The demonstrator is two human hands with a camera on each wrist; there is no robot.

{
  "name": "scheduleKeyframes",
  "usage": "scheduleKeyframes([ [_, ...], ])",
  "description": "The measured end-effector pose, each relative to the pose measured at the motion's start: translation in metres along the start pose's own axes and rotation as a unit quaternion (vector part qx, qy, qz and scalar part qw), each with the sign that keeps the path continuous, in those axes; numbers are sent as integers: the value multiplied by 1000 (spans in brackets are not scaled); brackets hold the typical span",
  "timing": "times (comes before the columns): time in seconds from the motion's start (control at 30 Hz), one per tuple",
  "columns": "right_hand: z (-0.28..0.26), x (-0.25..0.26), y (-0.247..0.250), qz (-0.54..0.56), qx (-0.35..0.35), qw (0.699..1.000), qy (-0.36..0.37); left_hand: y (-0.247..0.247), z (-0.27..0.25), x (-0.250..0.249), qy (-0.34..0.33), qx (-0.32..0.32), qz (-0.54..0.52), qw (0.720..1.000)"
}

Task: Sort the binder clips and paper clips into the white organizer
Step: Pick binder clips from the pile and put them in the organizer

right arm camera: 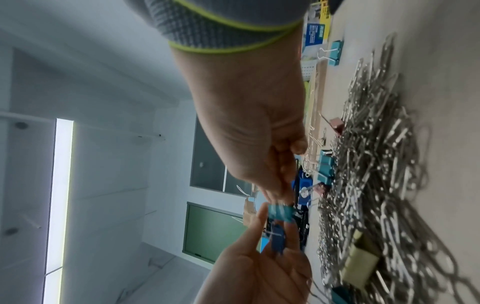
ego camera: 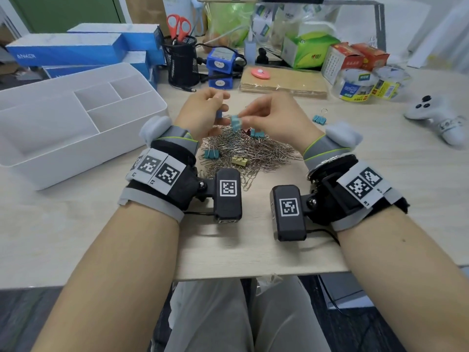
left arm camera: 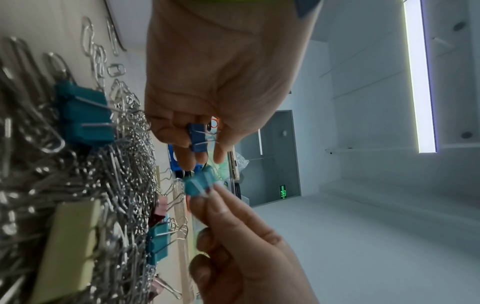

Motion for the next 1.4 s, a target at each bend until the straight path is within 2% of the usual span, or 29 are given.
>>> scheduleKeyframes([
  [0.1, 1, -8, 20, 60, -81, 995, -26, 3, 0, 2, 18, -18, -40, 999],
  [0.23, 1, -11, 22, 58, -85, 994, -28, 0, -1, 7, 26, 4, -27, 999],
  [0.37, 3, -20, 26, 51, -94, 993, -54, 5, 3, 1, -31, -10, 74, 997],
  [0.43, 1, -19, 26, 54, -89, 993, -54, 0, 1, -8, -73, 2, 104, 992],
  [0.5, -2, -10, 25, 68, -75, 994, -26, -14, -5, -12, -93, 50, 102, 989],
  [0.57, -4, -3, 24, 71, -69, 995, -3, -29, -10, -8, -83, 112, 89, 986],
  [0.6, -3, -3, 24, 65, -71, 995, -5, -31, -10, -5, -77, 122, 80, 986],
  [0.73, 2, -18, 27, 17, -90, 995, -51, -15, -4, -3, -80, 67, 52, 993],
  [0.87, 3, -37, 8, -82, 12, 992, -98, -11, -1, -3, -61, 50, -6, 997],
  [0.93, 2, -37, 9, -91, 5, 991, -98, -14, -1, -2, -54, 55, -19, 997],
  [1.0, 2, -34, 16, -73, -20, 993, -95, -14, -2, -2, -46, 53, -15, 997],
  [1.13, -1, -22, 27, 42, -78, 994, -71, -8, -2, 2, -24, 31, -18, 999],
  [1.23, 1, -20, 32, 87, -105, 989, -58, -7, -1, -1, -19, 15, -11, 1000],
  [1.33, 0, -17, 32, 116, -112, 986, -46, -20, -4, -1, -10, 56, -25, 998],
  [1.4, -3, -11, 29, 125, -101, 986, -37, -29, -8, -4, -34, 98, 2, 995],
])
Point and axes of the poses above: each hand's wrist, its own z-axis towards the middle knuckle, its own y-axis out of the back of the hand, x = y × z, the point moved 9 cm from there along z, towards the middle knuckle, and after that the axes turned 12 degrees about -z, right-handed, at the moved point
